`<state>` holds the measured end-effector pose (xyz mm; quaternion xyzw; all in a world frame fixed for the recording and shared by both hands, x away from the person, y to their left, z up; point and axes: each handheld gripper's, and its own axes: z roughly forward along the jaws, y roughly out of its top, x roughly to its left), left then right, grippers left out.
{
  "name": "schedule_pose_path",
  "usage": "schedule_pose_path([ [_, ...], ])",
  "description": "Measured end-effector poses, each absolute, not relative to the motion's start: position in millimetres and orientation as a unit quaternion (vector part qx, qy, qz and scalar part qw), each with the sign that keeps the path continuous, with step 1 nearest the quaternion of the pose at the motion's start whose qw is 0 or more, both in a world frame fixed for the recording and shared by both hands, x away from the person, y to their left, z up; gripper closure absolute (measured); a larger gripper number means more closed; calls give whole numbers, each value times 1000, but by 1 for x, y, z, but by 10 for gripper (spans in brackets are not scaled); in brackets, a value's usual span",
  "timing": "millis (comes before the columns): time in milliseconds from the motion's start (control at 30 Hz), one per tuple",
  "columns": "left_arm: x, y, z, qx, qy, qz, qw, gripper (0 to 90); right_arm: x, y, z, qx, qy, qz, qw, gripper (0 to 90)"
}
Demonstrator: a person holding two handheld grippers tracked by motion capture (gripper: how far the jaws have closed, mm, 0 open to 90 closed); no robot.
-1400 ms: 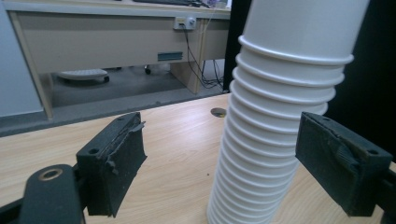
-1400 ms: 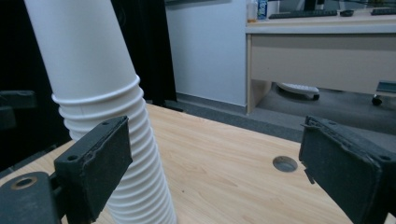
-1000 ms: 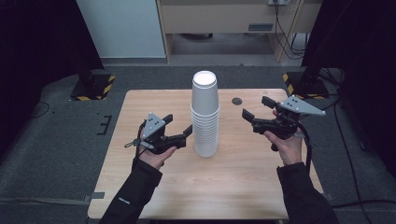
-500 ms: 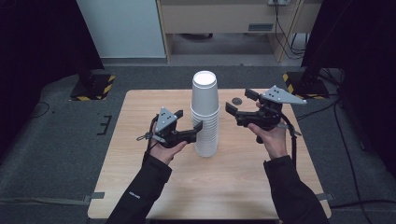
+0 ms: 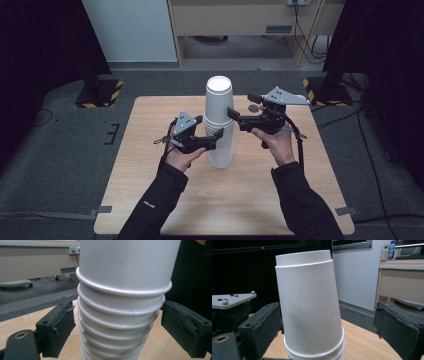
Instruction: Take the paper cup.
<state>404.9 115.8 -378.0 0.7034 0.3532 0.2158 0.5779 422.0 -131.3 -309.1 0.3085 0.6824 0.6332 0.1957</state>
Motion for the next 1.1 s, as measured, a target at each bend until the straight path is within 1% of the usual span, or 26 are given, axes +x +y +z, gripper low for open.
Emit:
schedule_pose_path([
  [200, 408, 111, -380, 705, 342, 222, 580, 106, 429, -117, -313, 301, 690, 631, 187, 77],
  [467, 410, 112, -378, 700, 338, 220, 589, 103, 435, -103, -316, 297, 699, 623, 186, 75],
  [767, 413, 112, -379, 701, 333, 215, 592, 85, 445, -92, -323, 299, 704, 621, 172, 79],
  [933, 412, 114, -380, 702, 332, 213, 593, 98, 447, -88, -326, 294, 704, 624, 170, 123],
  [1100, 412, 114, -380, 702, 331, 212, 594, 106, 446, -88, -325, 288, 705, 623, 180, 137],
])
